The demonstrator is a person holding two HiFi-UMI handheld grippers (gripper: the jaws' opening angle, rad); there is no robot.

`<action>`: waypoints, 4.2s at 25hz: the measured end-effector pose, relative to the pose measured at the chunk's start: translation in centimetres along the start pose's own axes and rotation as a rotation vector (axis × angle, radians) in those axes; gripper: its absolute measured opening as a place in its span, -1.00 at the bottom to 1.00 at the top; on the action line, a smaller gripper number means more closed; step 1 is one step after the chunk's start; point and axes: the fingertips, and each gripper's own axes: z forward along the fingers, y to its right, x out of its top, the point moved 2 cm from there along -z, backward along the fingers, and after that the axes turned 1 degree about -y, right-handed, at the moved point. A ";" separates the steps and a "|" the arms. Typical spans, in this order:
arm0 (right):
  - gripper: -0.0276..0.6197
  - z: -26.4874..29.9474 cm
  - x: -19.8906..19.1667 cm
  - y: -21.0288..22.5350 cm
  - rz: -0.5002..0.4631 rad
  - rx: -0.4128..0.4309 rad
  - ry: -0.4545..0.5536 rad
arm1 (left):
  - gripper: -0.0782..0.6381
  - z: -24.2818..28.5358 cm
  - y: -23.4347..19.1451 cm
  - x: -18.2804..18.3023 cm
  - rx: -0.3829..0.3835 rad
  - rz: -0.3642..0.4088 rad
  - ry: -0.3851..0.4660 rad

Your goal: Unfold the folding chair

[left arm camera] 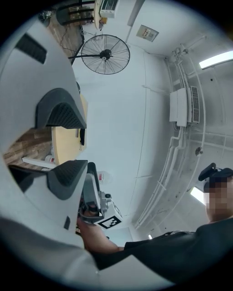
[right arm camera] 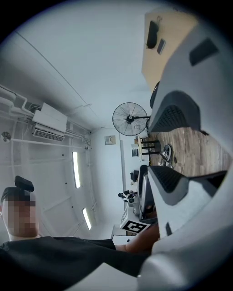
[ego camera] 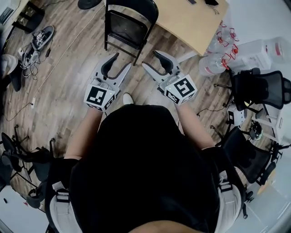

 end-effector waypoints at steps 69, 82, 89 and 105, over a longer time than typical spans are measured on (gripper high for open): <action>-0.23 35.8 -16.9 46.9 -0.159 0.263 -1.028 | -0.24 35.6 -25.8 -4.5 0.614 -0.074 -0.036; -0.53 35.2 -20.6 45.5 -0.089 0.253 -1.171 | -0.24 32.6 -26.5 -4.8 0.660 -0.098 -0.041; -0.60 35.3 -20.7 45.5 -0.040 0.231 -1.194 | -0.24 30.5 -26.8 -5.7 0.684 -0.134 -0.056; -0.60 34.5 -19.7 40.9 -0.078 0.232 -1.163 | -0.24 25.5 -27.2 -7.8 0.737 -0.184 -0.093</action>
